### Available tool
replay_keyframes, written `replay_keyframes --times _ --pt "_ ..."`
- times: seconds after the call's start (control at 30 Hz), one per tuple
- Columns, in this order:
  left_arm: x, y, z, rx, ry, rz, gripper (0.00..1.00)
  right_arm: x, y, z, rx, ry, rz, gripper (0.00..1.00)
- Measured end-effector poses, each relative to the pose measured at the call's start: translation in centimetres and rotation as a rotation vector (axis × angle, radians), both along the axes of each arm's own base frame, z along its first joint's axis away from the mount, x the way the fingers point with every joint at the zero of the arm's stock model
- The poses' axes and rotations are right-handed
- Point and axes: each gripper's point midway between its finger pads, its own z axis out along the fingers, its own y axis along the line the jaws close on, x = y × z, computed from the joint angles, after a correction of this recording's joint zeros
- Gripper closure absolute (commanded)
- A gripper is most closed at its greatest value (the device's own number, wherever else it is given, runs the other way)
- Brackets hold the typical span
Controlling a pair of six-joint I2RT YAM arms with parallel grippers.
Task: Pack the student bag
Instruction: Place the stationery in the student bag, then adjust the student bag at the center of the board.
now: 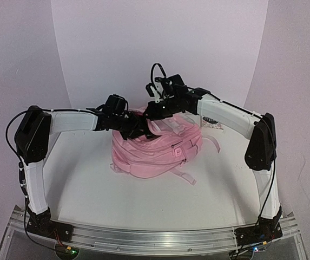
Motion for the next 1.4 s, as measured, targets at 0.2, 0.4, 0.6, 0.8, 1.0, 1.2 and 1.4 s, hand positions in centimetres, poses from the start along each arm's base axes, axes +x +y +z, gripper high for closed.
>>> replay_keyframes --times 0.2,0.4,0.6,0.8,1.0,1.2,1.4 --pt "0.3 -0.5 0.5 -0.046 -0.054 -0.009 0.26 -0.3 -0.6 -0.7 -0.018 -0.008 0.009 1.0" --pt "-3.5 2.4 4.1 -0.003 -0.124 -0.017 0.08 -1.2 -1.4 -0.6 -0.031 -0.012 0.039 1.0" --pt "-5.6 4.6 9.8 0.015 -0.253 -0.036 0.0 -1.2 -4.1 0.1 -0.034 0.002 0.071 1.0" --pt "-5.8 8.0 8.3 0.132 -0.224 -0.04 0.0 -1.5 -8.9 0.2 -0.104 -0.028 0.181 1.0" --pt "-4.9 11.4 6.4 0.22 -0.192 -0.041 0.0 -2.4 -13.5 -0.3 -0.219 -0.064 0.301 0.85" --pt "-3.1 9.1 5.9 0.261 -0.244 -0.228 0.02 -4.9 -14.9 -1.1 -0.28 -0.075 0.468 0.43" --pt "-0.8 6.2 4.6 0.312 -0.375 -0.464 0.1 -7.7 -15.5 -1.3 -0.301 -0.027 0.59 0.37"
